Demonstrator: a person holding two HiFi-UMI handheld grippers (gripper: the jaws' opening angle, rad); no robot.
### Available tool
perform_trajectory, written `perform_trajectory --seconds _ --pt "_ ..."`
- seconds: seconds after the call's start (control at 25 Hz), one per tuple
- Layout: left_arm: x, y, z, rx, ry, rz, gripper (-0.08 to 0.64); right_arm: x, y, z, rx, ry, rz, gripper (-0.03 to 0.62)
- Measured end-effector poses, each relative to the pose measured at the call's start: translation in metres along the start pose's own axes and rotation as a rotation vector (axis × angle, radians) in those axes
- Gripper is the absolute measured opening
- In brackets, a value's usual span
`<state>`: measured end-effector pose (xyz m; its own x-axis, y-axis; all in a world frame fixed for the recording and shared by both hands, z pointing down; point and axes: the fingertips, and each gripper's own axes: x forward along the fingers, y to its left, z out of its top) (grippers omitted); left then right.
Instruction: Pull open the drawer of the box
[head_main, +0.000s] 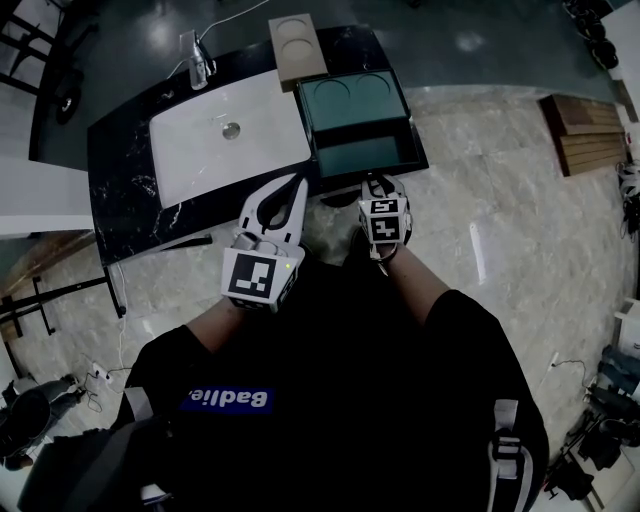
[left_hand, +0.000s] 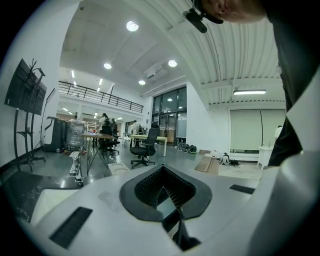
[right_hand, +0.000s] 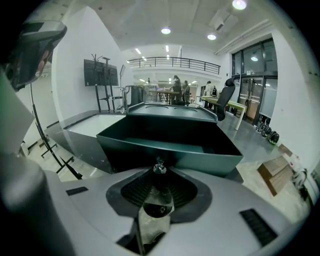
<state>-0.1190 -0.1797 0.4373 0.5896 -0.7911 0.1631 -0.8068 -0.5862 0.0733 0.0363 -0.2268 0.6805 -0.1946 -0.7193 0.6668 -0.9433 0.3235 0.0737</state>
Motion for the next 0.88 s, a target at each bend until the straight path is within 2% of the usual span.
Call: perform_trajectory --seconds 0.12,0.24,0.32,0.44,0.64,0.88 --pt "0.0 -0.003 0.0 -0.016 -0.038 -0.003 -0.008 -0.003 0.001 -0.004 -0.026 0.01 0.008 0.074" --pt "-0.001 -0.006 0.001 -0.017 -0.04 0.012 -0.008 -0.011 0.003 -0.009 -0.034 0.015 0.032 0.074" --pt "-0.002 -0.009 0.007 -0.014 -0.064 0.029 -0.008 -0.019 0.0 -0.011 -0.036 0.01 0.046 0.074" --pt "-0.003 -0.017 0.01 0.005 -0.056 0.062 -0.008 -0.035 -0.013 -0.01 -0.032 -0.018 0.057 0.074" --pt "0.0 -0.051 0.012 0.0 -0.055 0.107 -0.008 -0.067 -0.038 -0.008 -0.013 -0.07 0.084 0.074" --pt "0.013 -0.117 0.01 0.009 -0.039 0.108 -0.008 -0.129 -0.067 0.013 0.026 -0.192 0.137 0.074"
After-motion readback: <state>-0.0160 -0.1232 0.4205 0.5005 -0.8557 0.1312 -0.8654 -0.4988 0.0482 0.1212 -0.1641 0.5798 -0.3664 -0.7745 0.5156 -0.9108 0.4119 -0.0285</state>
